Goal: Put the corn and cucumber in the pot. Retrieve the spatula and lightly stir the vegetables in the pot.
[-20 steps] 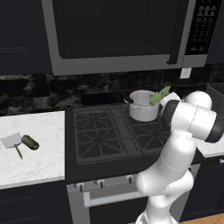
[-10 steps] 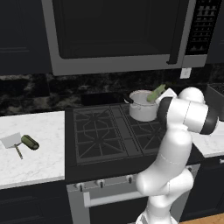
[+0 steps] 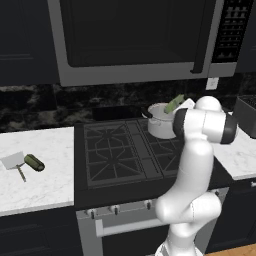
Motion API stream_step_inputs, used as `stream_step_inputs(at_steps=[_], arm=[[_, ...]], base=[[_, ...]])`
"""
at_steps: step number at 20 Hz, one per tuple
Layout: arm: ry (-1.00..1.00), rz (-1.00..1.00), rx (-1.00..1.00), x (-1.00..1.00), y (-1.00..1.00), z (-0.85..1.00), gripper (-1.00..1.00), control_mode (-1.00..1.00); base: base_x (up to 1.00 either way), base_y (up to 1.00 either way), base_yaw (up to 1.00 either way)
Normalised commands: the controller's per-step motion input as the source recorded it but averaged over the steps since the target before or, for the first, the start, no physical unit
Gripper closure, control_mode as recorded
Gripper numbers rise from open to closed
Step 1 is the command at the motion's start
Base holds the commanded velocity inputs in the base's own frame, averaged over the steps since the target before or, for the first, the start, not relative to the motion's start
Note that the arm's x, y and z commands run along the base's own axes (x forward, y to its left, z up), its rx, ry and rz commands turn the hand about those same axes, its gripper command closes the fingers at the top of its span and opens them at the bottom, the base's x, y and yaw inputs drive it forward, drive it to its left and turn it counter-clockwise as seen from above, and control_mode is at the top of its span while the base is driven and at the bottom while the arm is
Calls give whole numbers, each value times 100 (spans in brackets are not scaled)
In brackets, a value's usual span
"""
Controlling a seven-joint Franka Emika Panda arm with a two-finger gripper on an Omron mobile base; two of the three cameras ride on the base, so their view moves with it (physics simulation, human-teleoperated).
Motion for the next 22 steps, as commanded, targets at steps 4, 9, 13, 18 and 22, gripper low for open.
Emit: stream_step_inputs(at_steps=[4,9,13,18,22], arm=[[0,-5,-4,11,0,-29,100,-100],[0,-5,-5,21,0,-24,100,-100],[0,-6,-6,22,0,-14,100,-100],[0,-7,-6,29,1,-17,100,-100],[0,-8,-6,32,5,-19,100,-100]], base=[[0,0,0],[0,0,0],[0,0,0],[0,0,0],[0,0,0]])
